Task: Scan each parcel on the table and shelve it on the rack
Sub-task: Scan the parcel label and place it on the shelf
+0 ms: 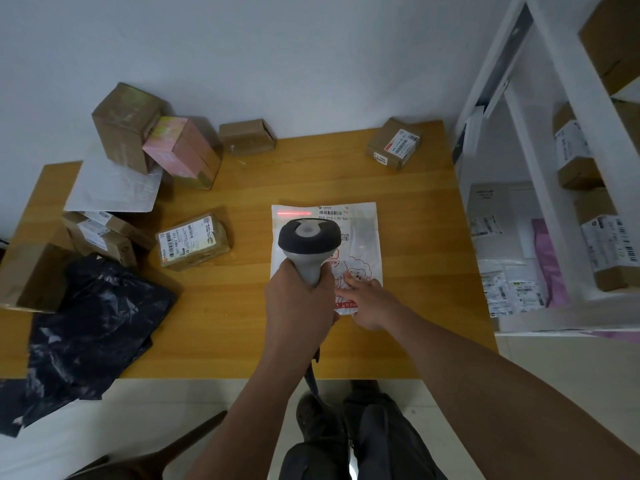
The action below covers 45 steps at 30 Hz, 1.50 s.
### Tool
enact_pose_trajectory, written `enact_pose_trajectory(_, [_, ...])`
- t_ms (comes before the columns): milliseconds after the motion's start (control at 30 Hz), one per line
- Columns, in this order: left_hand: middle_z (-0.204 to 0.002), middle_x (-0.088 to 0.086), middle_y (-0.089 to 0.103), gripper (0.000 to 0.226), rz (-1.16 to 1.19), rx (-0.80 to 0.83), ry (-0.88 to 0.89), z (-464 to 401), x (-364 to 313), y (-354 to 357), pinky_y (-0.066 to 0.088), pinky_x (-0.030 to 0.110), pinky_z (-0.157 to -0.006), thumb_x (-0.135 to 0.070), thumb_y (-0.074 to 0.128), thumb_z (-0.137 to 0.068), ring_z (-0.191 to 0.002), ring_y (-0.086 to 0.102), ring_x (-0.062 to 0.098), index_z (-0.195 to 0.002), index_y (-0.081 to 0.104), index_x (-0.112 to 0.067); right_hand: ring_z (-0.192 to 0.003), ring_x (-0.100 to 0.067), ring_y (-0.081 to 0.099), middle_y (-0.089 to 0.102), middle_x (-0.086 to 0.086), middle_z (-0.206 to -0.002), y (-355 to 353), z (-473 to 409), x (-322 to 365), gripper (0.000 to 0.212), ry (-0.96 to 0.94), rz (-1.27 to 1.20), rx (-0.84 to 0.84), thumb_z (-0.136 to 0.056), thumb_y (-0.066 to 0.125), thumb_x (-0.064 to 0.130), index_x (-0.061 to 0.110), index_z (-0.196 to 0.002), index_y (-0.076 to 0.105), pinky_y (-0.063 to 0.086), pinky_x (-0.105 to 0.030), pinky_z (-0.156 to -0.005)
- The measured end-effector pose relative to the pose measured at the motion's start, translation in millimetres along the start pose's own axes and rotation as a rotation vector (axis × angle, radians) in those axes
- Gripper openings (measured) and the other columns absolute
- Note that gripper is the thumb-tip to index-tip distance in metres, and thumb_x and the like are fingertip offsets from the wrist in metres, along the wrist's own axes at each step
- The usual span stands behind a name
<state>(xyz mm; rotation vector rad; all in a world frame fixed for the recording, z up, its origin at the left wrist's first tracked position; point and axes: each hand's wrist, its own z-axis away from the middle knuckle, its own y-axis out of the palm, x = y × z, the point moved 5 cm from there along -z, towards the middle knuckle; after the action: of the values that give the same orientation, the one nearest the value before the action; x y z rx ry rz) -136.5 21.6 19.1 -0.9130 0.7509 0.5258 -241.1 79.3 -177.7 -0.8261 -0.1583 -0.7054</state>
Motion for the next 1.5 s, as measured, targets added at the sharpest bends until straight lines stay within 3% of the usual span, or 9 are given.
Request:
enact_pose_trajectory(333, [-0.069, 0.021, 0.067, 0.022, 0.030, -0.005, -0.016, 2, -1, 0, 0.053, 0.022, -0.044, -0.020, 0.059, -0.095, -0.040, 0.060, 0.011, -0.087, 0.056, 0.000, -0.149, -0.033, -0.001, -0.009, 0.008, -0.163, 3, -4, -2, 0.082, -0.027, 0.033, -0.020, -0.092, 0.056, 0.009, 0.043, -0.153, 0.012, 0.023, -0.055, -0.117])
enact_pose_trajectory(467, [-0.067, 0.020, 0.066, 0.023, 0.083, -0.038, -0.005, 3, 1, 0, 0.054, 0.025, -0.045, -0.020, 0.059, -0.095, -0.045, 0.061, 0.014, -0.088, 0.057, 0.002, -0.141, -0.027, 0.026, 0.024, 0.004, -0.158, -6, -1, -5, 0.066, -0.029, -0.203, -0.300, -0.093, 0.058, 0.014, 0.033, -0.149, 0.029, 0.045, -0.042, -0.104])
enact_pose_trajectory(567, [-0.075, 0.020, 0.066, 0.020, 0.178, -0.061, -0.033, 0, 5, -1, 0.049, 0.018, -0.044, -0.021, 0.061, -0.095, -0.054, 0.063, 0.020, -0.097, 0.056, -0.002, -0.131, -0.024, 0.036, 0.038, -0.003, -0.143, -21, 6, -25, 0.056, 0.220, -0.443, -0.680, -0.092, 0.062, 0.027, 0.025, -0.141, 0.035, 0.047, -0.030, -0.090])
enact_pose_trajectory(733, [-0.075, 0.018, 0.068, 0.028, 0.165, -0.093, -0.040, -10, 20, -2, 0.049, 0.017, -0.046, -0.026, 0.062, -0.094, -0.052, 0.067, 0.019, -0.101, 0.058, 0.000, -0.111, -0.025, 0.055, 0.051, -0.008, -0.124, -11, -7, -49, 0.067, 0.522, -0.786, -0.517, -0.082, 0.073, 0.044, 0.009, -0.128, 0.040, 0.054, -0.033, -0.084])
enact_pose_trajectory(833, [-0.070, 0.017, 0.068, 0.030, 0.148, -0.095, -0.042, -10, 30, -6, 0.050, 0.018, -0.046, -0.028, 0.062, -0.094, -0.050, 0.066, 0.018, -0.098, 0.060, 0.002, -0.083, -0.016, 0.059, 0.059, -0.001, -0.108, -3, -19, -42, 0.048, 0.473, -0.976, -0.455, -0.084, 0.076, 0.029, 0.008, -0.117, 0.048, 0.050, -0.024, -0.057])
enact_pose_trajectory(900, [-0.069, 0.016, 0.068, 0.030, 0.150, -0.098, -0.048, -6, 36, -10, 0.049, 0.018, -0.045, -0.028, 0.062, -0.094, -0.049, 0.066, 0.018, -0.097, 0.060, 0.001, -0.087, -0.017, 0.061, 0.064, -0.006, -0.116, 2, -23, -37, 0.032, 0.415, -1.057, -0.478, -0.091, 0.067, 0.016, 0.010, -0.120, 0.055, 0.052, -0.023, -0.059])
enact_pose_trajectory(1067, [-0.068, 0.016, 0.067, 0.030, 0.157, -0.129, -0.046, 16, 48, -28, 0.054, 0.022, -0.047, -0.029, 0.061, -0.095, -0.049, 0.067, 0.018, -0.094, 0.060, 0.000, -0.094, -0.021, 0.065, 0.062, 0.000, -0.113, -3, -3, -23, 0.043, 0.320, -1.058, -0.570, -0.095, 0.045, -0.004, 0.021, -0.130, 0.052, 0.056, -0.026, -0.060])
enact_pose_trajectory(1300, [-0.067, 0.012, 0.067, 0.029, 0.213, -0.208, 0.038, 82, 60, -50, 0.055, 0.022, -0.048, -0.031, 0.060, -0.095, -0.051, 0.067, 0.019, -0.096, 0.059, -0.001, -0.070, -0.012, 0.067, 0.063, 0.008, -0.085, -10, 60, -11, 0.024, 0.217, -1.056, -0.659, -0.099, 0.049, 0.004, 0.026, -0.104, 0.058, 0.056, -0.027, -0.052])
enact_pose_trajectory(1500, [-0.067, 0.012, 0.068, 0.031, 0.272, -0.242, 0.139, 175, 68, -53, 0.056, 0.026, -0.047, -0.032, 0.060, -0.095, -0.051, 0.067, 0.019, -0.095, 0.060, -0.001, -0.070, -0.013, 0.067, 0.064, 0.004, -0.094, 7, 148, -9, 0.026, 0.124, -1.051, -0.733, -0.101, 0.043, 0.002, 0.024, -0.107, 0.057, 0.049, -0.021, -0.046])
